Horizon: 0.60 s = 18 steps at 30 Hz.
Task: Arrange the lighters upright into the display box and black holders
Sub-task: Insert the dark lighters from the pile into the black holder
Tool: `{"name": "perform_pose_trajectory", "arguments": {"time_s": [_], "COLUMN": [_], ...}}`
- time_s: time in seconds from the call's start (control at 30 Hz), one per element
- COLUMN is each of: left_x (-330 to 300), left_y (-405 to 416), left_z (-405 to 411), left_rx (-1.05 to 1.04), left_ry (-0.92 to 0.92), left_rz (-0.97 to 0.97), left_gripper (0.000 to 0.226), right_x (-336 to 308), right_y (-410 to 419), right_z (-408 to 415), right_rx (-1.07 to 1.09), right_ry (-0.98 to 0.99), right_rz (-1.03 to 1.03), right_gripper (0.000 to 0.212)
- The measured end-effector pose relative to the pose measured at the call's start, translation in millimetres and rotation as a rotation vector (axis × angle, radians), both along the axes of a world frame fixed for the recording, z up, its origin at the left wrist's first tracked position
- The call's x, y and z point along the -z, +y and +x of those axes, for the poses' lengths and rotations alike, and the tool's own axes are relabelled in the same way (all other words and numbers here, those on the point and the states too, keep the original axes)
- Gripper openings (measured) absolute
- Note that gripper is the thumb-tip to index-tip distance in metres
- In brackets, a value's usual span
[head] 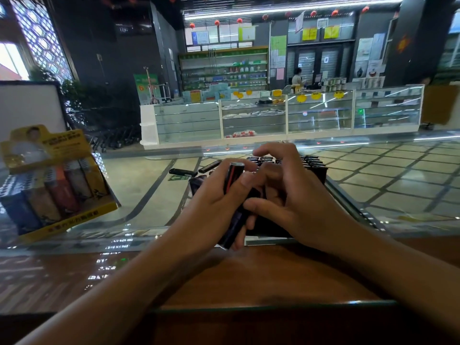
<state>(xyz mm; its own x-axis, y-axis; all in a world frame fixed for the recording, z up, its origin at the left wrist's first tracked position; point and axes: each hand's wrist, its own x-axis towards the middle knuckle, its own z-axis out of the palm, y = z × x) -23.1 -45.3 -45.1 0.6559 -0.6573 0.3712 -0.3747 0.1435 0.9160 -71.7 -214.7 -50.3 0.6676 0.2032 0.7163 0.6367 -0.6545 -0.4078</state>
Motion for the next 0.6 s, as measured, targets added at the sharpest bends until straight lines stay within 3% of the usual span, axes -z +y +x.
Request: {"name": "perform_pose_trajectory", "arguments": {"time_s": [0.17, 0.4, 0.6], "left_x": [0.8, 3.7, 6.1], "left_y": [-1.1, 5.3, 3.4], "left_z": [2.0, 8.9, 9.8], "left_rx": [0.051, 0.051, 0.044], "left_ry": [0.004, -0.075, -0.159], "left_rz": [-0.056, 0.14, 0.151], "left_gripper": [0.034, 0.025, 0.018], "right_x": [-4.3, -14.9, -16.7], "right_y": [-0.6, -11.4, -12.0], "right_z": [-2.4, -6.2, -10.0], "right_rx": [-0.054, 0.102, 0.029], "right_ry": [0.062, -0.012, 0.044], "right_rz": [0.177, 0.413, 0.445], "right_gripper": [0.047, 0.02, 0.017]}}
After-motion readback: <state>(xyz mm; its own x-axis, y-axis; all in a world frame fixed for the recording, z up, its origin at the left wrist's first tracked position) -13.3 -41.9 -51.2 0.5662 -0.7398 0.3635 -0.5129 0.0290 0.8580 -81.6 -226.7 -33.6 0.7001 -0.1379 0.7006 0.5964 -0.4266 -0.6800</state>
